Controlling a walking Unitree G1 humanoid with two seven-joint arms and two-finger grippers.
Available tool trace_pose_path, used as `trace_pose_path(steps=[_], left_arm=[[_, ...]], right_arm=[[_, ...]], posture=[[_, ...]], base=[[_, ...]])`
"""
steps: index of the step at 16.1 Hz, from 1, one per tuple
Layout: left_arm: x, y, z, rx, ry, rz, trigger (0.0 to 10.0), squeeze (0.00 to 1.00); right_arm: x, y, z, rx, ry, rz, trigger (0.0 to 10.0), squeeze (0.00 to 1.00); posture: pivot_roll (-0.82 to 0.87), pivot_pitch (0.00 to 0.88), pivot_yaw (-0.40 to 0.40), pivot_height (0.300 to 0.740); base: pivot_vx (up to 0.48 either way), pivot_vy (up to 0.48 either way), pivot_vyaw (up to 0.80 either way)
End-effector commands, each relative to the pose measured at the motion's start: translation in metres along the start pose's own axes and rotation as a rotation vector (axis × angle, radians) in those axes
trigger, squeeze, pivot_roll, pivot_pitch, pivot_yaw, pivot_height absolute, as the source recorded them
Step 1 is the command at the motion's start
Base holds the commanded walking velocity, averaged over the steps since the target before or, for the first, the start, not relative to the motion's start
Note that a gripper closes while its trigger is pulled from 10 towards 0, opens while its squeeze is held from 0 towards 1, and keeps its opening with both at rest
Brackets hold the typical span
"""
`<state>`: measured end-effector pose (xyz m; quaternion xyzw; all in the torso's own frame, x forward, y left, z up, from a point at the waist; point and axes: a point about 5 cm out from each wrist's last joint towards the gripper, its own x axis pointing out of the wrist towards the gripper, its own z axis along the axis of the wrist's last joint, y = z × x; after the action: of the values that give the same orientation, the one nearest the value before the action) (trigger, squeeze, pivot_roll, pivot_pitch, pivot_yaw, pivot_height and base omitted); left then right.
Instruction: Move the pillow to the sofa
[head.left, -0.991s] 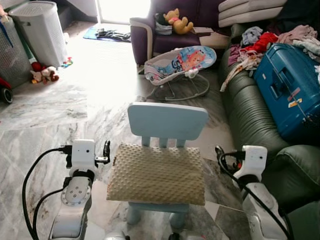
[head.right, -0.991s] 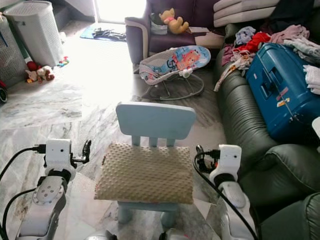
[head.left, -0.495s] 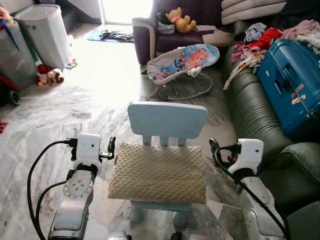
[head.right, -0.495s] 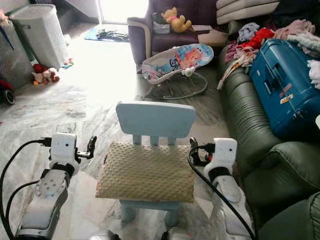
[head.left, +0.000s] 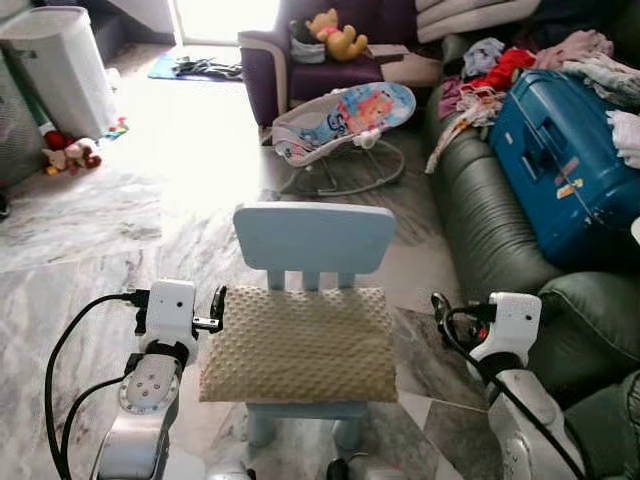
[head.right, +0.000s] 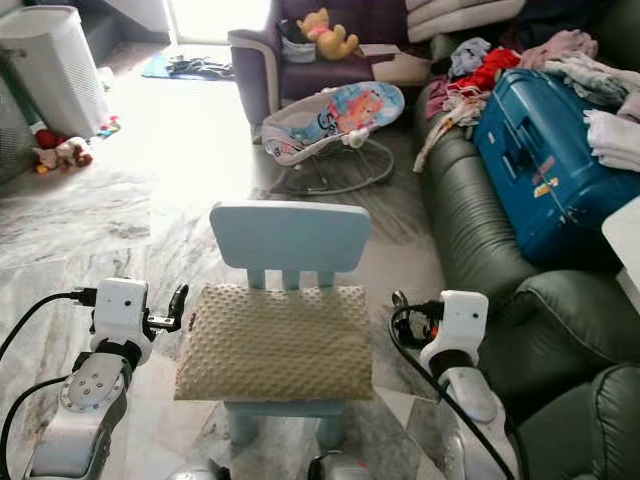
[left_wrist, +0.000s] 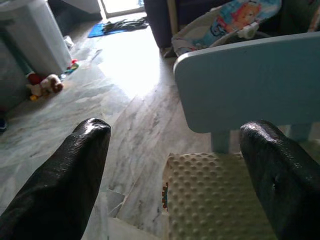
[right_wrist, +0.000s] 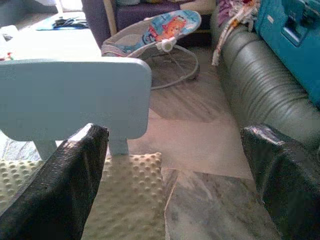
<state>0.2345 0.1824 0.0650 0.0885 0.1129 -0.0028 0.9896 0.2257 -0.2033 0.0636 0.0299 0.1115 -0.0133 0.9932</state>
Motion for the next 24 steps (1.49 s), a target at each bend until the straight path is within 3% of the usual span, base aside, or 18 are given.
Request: trace_pose_path(steps=[1, 6, 19, 24], left_arm=[[0.002, -0.001, 0.007, 0.002, -0.015, 0.011, 10.0, 0.0], [-0.003, 0.004, 0.007, 0.005, -0.016, 0.045, 10.0, 0.0], [0.002, 0.003, 0.014, 0.007, -0.032, 0.062, 10.0, 0.0], [0.002, 0.01, 0.013, 0.038, -0.019, 0.104, 10.0, 0.0]], right_arm=[[0.001, 0.0, 0.01, -0.007, -0.027, 0.009, 10.0, 0.0], [-0.004, 0.007, 0.022, 0.003, -0.051, 0.04, 10.0, 0.0], [-0.005, 0.007, 0.017, 0.005, -0.022, 0.042, 10.0, 0.0], [-0.007, 0.006, 0.01, 0.014, -0.001, 0.039, 10.0, 0.0]], posture=[[-0.01, 0.0, -0.029, 0.73], [-0.01, 0.0, -0.037, 0.73], [-0.01, 0.0, -0.025, 0.58], [0.0, 0.0, -0.02, 0.575]], base=[[0.0, 0.0, 0.0], [0.0, 0.0, 0.0], [0.0, 0.0, 0.0], [0.0, 0.0, 0.0]])
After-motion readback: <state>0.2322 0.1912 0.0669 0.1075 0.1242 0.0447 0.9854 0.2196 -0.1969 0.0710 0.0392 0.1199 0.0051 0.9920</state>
